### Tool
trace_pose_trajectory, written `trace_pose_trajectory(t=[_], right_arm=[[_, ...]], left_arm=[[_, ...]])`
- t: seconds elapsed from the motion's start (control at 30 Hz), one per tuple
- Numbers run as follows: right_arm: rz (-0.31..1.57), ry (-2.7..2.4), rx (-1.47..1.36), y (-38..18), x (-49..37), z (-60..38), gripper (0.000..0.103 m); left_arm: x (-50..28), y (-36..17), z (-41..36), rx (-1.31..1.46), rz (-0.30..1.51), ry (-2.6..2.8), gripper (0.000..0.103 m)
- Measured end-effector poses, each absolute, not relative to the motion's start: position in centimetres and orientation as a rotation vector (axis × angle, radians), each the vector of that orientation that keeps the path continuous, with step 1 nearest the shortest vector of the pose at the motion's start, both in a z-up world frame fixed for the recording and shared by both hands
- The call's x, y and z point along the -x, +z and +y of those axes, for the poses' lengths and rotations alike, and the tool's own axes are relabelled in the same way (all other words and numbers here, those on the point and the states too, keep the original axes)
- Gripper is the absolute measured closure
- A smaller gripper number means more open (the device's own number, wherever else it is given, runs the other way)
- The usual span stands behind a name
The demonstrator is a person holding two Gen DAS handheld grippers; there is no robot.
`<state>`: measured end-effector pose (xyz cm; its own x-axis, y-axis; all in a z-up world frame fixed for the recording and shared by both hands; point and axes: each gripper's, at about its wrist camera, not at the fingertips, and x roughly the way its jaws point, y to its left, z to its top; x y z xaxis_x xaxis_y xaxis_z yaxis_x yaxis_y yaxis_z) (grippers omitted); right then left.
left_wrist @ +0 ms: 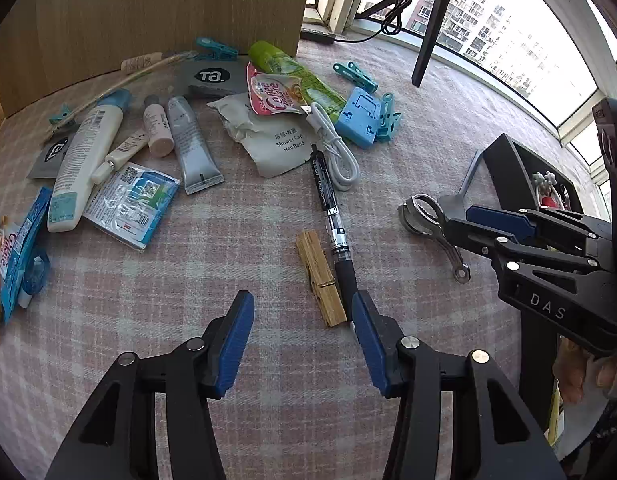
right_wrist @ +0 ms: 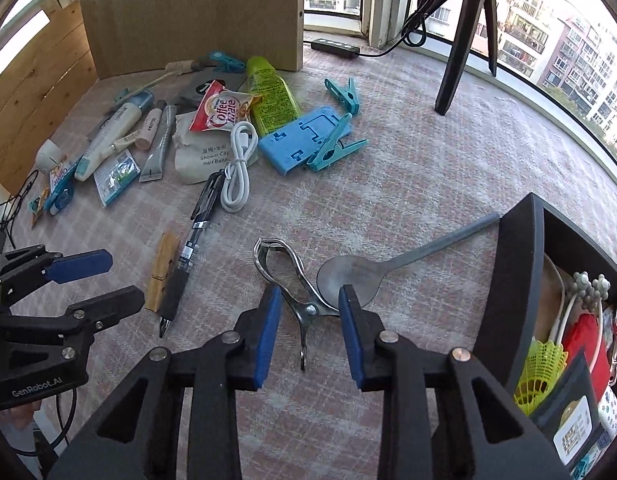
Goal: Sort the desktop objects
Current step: 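Grasp the wooden clothespin with the left tool while the right tool holds a silver clip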
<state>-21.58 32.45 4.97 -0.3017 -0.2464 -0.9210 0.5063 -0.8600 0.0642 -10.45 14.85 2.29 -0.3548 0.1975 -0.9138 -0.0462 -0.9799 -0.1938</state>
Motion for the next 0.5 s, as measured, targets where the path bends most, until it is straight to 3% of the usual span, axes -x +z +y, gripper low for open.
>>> trace_pose_trajectory(t=[0.5], right_arm=[[0.293,-2.094,-1.519,3.3,21.6,30.7,0.073]], left_arm=[[5.0,2.9,11.9,1.717,-0.202,2.457,0.08]])
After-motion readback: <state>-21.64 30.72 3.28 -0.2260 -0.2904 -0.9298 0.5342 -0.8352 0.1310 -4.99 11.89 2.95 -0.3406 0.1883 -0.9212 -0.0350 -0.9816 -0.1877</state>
